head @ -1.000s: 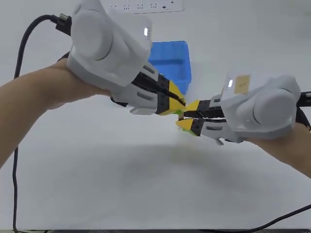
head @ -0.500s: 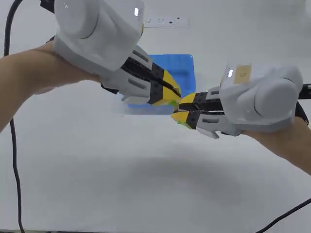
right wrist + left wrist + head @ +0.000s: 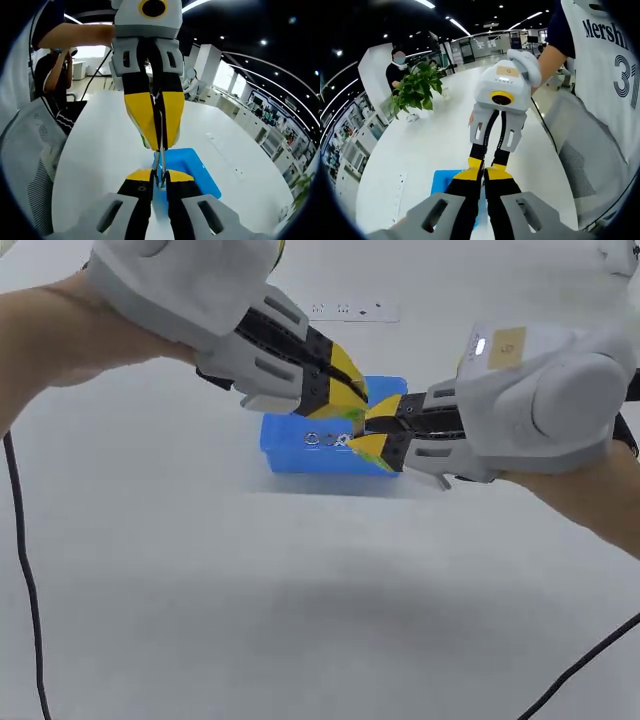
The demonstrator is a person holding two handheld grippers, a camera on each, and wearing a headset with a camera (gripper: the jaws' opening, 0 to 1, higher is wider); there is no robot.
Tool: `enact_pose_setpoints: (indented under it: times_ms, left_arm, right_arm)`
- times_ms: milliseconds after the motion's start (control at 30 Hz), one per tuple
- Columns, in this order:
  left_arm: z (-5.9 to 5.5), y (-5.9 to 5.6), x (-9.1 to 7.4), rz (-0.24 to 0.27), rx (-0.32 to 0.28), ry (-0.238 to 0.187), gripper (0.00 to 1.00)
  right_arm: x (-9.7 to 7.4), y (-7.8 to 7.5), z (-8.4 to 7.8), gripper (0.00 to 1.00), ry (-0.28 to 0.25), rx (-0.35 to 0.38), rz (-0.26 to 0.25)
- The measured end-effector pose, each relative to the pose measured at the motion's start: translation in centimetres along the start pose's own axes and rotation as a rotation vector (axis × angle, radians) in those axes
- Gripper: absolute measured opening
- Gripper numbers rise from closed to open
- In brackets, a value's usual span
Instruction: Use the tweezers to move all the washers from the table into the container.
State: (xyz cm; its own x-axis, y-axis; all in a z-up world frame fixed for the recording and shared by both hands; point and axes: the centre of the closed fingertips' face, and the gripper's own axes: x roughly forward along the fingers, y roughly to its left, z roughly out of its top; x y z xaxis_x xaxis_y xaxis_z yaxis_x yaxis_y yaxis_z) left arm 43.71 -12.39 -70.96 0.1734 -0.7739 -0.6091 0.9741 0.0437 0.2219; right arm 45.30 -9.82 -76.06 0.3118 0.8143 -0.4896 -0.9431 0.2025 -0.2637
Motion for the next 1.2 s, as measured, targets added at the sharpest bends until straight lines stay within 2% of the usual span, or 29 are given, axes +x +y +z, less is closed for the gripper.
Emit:
enact_pose_setpoints:
  times_ms: [200,333,433,767,933,1067,1200]
  left_arm:
    - [-0.5,1.8,-0.3,0.011,0.015,0.007,0.06]
    - [-1.5,3.3,-0.3,0.023,0.007,0.01,0.06]
    - [-2.7,4.0,0.0,0.025,-0.005,0.019,0.06]
    - [-6.2,5.5,2.1,0.042,-0.059,0.029,0.06]
    - [-7.9,5.7,3.0,0.02,-0.093,0.043,0.07]
    - [-8.7,5.8,3.6,0.012,-0.107,0.046,0.07]
    - [-9.0,5.9,3.9,0.008,-0.116,0.046,0.07]
  right_arm:
    - [1.2,-1.7,0.6,0.1,0.007,-0.042,-0.005]
    - [2.3,-2.7,0.4,0.1,0.012,-0.058,-0.001]
    - [3.3,-3.1,-0.1,0.1,0.025,-0.072,0.012]
    - [6.3,-4.1,-3.1,0.1,0.06,-0.035,0.056]
    - [7.7,-3.9,-4.6,0.1,0.071,-0.018,0.088]
    - [8.2,-3.9,-5.4,0.1,0.084,-0.014,0.097]
    - [8.3,-4.0,-5.8,0.1,0.089,-0.002,0.099]
